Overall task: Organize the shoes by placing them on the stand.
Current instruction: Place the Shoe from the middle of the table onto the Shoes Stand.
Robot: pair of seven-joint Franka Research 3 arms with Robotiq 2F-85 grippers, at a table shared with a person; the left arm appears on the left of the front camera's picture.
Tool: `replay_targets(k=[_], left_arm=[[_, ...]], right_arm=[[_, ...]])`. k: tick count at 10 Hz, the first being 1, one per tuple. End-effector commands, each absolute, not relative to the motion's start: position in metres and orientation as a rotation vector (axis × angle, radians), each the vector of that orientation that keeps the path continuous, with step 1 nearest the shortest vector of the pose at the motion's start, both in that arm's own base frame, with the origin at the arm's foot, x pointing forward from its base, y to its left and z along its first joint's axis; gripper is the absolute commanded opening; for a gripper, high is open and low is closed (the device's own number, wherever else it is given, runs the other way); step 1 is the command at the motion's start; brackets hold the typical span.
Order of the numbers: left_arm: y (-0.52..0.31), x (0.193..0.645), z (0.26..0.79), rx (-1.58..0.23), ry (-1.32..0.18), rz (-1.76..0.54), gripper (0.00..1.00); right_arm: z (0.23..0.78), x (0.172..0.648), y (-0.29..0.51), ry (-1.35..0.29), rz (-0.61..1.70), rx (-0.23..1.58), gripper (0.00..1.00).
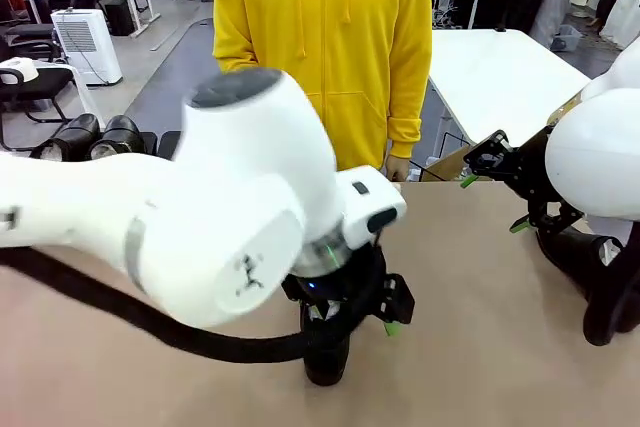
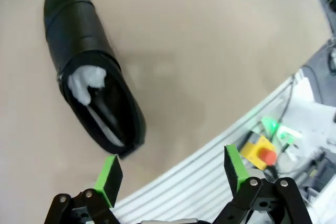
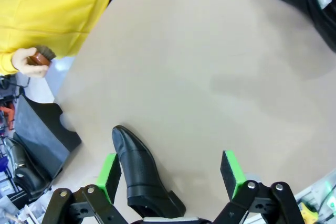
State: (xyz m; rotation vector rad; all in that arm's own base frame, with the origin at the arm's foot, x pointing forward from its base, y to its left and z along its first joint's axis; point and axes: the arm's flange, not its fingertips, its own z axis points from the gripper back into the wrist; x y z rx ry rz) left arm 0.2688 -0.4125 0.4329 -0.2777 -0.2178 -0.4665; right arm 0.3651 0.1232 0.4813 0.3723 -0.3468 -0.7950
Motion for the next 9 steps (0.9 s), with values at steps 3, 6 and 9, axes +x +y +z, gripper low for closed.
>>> replay_targets(k=[3, 6, 9], left_arm=[[-0.447, 0.289, 0.411, -0.172, -0.274, -0.428, 1.0], [-0.458, 0.3, 0.391, -0.212, -0.236, -0.275, 1.0], [-0.466, 0.31, 0.374, -0.165, -0.224, -0.186, 1.0]], right_arm=[[0.482, 0.366, 0.122, -0.358, -0.773, 0.376, 1.0], [0.482, 0.366, 0.122, -0.358, -0.773, 0.376, 1.0], [0.482, 0.366, 0.122, -0.358, -0.773, 0.376, 1.0]])
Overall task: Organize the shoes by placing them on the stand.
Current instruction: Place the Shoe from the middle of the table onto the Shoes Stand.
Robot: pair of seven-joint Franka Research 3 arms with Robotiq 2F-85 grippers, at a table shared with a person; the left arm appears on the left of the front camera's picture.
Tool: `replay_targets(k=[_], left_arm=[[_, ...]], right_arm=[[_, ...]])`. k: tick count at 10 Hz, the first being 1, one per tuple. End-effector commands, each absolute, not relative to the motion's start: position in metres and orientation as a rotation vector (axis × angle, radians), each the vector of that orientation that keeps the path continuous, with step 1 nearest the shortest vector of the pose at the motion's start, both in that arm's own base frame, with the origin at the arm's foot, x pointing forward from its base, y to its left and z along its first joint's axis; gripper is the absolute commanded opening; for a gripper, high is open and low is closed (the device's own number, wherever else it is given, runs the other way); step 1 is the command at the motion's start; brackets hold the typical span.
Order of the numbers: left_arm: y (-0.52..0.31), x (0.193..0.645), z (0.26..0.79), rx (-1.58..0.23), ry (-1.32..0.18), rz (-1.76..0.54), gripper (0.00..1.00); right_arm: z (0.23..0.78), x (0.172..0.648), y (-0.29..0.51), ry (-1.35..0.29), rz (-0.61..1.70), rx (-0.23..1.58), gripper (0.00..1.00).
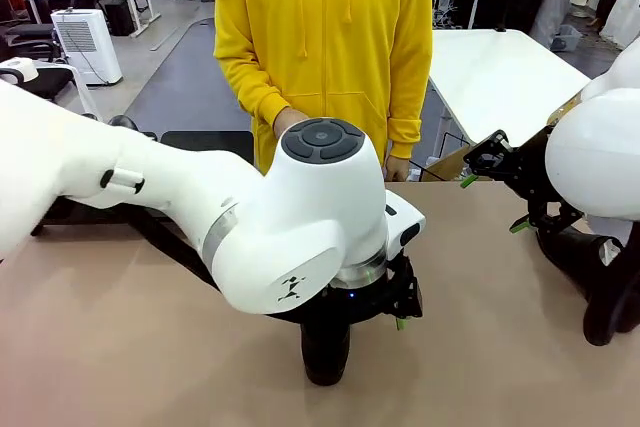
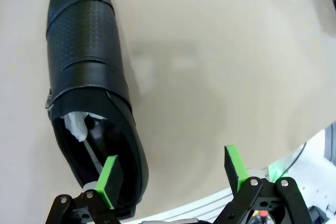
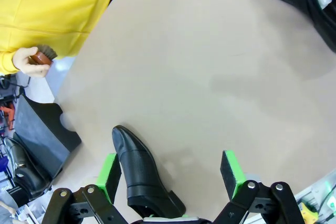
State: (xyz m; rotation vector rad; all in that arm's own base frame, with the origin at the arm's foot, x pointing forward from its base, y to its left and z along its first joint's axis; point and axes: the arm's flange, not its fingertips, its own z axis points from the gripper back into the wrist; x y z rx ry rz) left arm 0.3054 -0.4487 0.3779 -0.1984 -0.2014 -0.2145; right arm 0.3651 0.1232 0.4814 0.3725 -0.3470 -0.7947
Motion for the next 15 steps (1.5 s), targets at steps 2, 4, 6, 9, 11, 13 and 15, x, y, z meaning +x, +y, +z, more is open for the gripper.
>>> replay_targets(k=[2, 4, 6, 9, 11, 13, 15], left_arm=[[-0.47, 0.313, 0.361, -0.118, -0.207, -0.163, 1.0], [-0.469, 0.319, 0.347, -0.086, -0.204, -0.156, 1.0], [-0.467, 0.321, 0.341, -0.095, -0.176, -0.155, 0.84], [-0.466, 0.323, 0.345, -0.098, -0.17, -0.15, 0.28], [-0.466, 0.324, 0.345, -0.093, -0.157, -0.155, 0.0], [-0.463, 0.327, 0.343, -0.076, -0.152, -0.159, 0.0], [-0.458, 0.33, 0.344, -0.065, -0.151, -0.15, 0.0]], right_arm=[[0.482, 0.366, 0.122, -0.358, -0.773, 0.376, 1.0], [0.482, 0.366, 0.122, -0.358, -0.773, 0.376, 1.0], [0.482, 0.366, 0.122, -0.358, -0.773, 0.376, 1.0], [0.482, 0.366, 0.122, -0.358, -0.773, 0.376, 1.0], [0.482, 0.366, 0.122, -0.358, -0.773, 0.376, 1.0], [0.482, 0.366, 0.122, -0.358, -0.773, 0.376, 1.0], [0.482, 0.366, 0.122, -0.358, -0.773, 0.376, 1.0]])
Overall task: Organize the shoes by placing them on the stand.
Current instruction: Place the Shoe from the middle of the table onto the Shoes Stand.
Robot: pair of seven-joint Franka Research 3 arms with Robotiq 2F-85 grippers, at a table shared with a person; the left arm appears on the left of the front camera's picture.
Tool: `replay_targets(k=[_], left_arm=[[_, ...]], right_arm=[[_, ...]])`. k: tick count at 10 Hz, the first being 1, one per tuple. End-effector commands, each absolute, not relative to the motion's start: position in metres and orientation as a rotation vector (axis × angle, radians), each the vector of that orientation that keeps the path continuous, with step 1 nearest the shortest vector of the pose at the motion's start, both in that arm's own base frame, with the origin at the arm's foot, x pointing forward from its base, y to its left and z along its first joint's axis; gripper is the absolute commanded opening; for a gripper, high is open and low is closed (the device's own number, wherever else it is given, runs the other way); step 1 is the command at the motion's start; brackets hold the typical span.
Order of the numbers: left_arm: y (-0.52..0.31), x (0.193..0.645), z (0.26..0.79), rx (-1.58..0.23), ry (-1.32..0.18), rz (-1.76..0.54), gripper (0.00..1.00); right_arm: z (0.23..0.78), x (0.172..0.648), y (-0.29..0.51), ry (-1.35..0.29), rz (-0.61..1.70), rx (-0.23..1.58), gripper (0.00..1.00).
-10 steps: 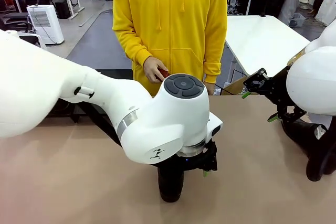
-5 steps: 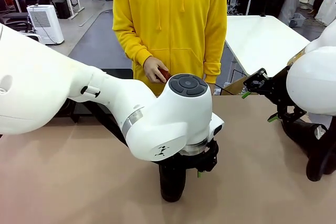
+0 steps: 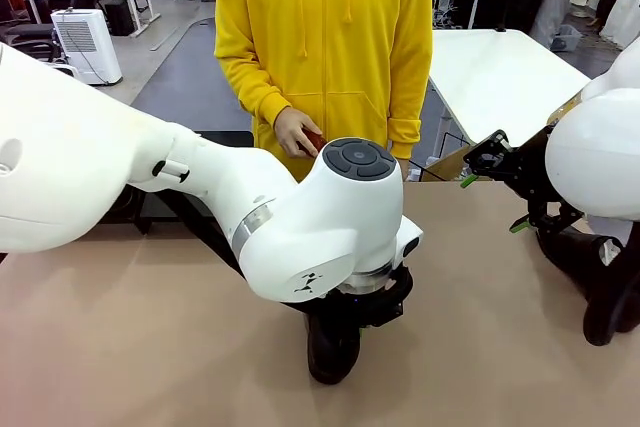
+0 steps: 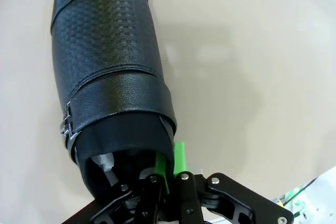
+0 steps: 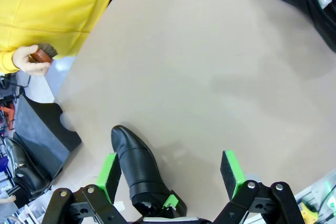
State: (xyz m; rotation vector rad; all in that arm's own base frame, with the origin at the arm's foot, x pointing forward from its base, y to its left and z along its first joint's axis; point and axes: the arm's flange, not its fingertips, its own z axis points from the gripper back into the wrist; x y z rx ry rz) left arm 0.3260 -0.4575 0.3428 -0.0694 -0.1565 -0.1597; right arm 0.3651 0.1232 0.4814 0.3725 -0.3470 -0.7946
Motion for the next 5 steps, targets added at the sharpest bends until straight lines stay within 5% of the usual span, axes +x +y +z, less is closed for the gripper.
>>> replay_targets(k=[1, 5], left_arm=[[-0.456, 0.331, 0.345, -0.063, -0.142, -0.148, 0.0], [-0.423, 0.319, 0.407, -0.129, -0.171, -0.197, 0.0]], right_arm=[[0.482, 0.366, 0.122, -0.358, -0.773, 0.376, 1.0], [0.482, 0.366, 0.122, -0.358, -0.773, 0.376, 1.0]])
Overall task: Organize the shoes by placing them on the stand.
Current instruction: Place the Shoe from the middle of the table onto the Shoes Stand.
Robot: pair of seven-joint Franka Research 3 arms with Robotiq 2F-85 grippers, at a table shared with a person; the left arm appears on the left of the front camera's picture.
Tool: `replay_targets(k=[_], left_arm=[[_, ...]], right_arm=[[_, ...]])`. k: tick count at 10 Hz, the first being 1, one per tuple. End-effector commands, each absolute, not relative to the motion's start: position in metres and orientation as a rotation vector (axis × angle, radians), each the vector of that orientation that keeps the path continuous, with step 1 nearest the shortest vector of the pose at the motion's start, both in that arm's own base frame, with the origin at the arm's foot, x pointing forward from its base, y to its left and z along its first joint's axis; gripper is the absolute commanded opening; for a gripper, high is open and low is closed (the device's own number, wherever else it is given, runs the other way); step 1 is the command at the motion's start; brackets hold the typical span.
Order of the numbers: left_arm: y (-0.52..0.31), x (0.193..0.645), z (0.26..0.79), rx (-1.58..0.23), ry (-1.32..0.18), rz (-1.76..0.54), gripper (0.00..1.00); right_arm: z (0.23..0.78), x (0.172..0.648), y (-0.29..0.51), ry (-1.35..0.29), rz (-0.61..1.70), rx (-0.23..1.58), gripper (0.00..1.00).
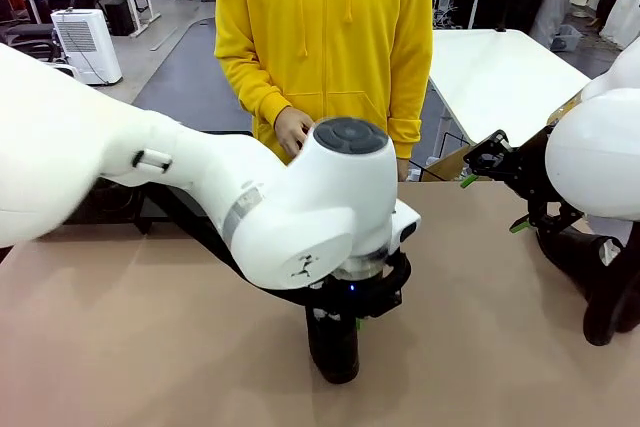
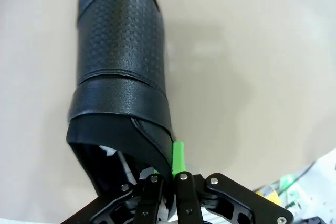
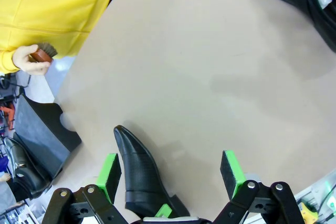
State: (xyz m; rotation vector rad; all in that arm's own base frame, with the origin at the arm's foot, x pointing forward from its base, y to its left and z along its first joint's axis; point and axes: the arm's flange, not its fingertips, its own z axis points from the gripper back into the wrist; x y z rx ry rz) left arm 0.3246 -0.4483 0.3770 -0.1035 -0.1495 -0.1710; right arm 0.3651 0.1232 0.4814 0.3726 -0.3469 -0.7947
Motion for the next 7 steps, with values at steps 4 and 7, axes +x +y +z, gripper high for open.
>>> replay_targets(k=[4, 7], left_arm=[[-0.329, 0.354, 0.483, -0.093, -0.411, -0.109, 0.0], [-0.249, 0.418, 0.478, 0.019, -0.56, -0.015, 0.0]], right_arm=[[0.482, 0.366, 0.122, -0.358, -0.773, 0.376, 1.0], [0.482, 0.366, 0.122, -0.358, -0.773, 0.376, 1.0]])
